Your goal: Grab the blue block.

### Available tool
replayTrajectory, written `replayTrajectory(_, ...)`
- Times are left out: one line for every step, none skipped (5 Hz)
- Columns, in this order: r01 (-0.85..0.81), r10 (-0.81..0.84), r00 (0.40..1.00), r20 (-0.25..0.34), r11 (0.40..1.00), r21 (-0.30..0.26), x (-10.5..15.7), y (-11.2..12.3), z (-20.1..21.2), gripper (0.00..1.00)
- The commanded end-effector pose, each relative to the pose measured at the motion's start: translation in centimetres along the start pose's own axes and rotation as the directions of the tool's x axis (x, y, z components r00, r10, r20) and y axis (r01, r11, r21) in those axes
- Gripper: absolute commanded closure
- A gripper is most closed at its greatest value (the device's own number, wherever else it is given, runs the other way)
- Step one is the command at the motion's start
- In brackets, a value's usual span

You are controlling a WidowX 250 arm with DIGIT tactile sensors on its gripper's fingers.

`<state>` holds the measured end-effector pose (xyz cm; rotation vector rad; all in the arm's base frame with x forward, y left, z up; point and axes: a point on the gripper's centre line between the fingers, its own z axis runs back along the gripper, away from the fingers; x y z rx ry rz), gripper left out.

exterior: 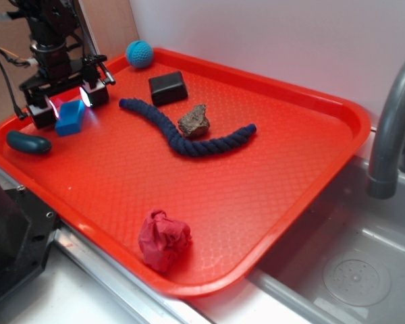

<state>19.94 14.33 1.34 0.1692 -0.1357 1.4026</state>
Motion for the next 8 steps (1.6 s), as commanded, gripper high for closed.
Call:
replayTrajectory(0.197, -0.197, 0.98, 0.007, 0.98, -0.042, -0.7, 0.9, 2.8, 1.0)
replayTrajectory(0.416, -0.4, 0.907, 0.132, 0.9, -0.132, -2.7, 0.0, 8.2, 1.0)
replayTrajectory(0.63, -0.594, 0.769, 0.237, 0.766, -0.123, -5.8, -0.3, 13.6, 1.0)
replayTrajectory(0.786, -0.752, 0.618, 0.228, 0.581, -0.212, -6.9, 0.1, 18.6, 1.0)
replayTrajectory(0.881, -0.853, 0.456, 0.254, 0.392, -0.266, -8.1, 0.3, 20.0, 1.0)
replayTrajectory(0.908, -0.899, 0.362, 0.246, 0.281, -0.31, -9.8, 0.7, 21.1, 1.0)
replayTrajectory(0.88, -0.908, 0.367, 0.2, 0.27, -0.391, -9.5, 1.3, 20.4, 1.0)
replayTrajectory(0.878, -0.907, 0.383, 0.176, 0.298, -0.374, -9.2, 1.1, 19.7, 1.0)
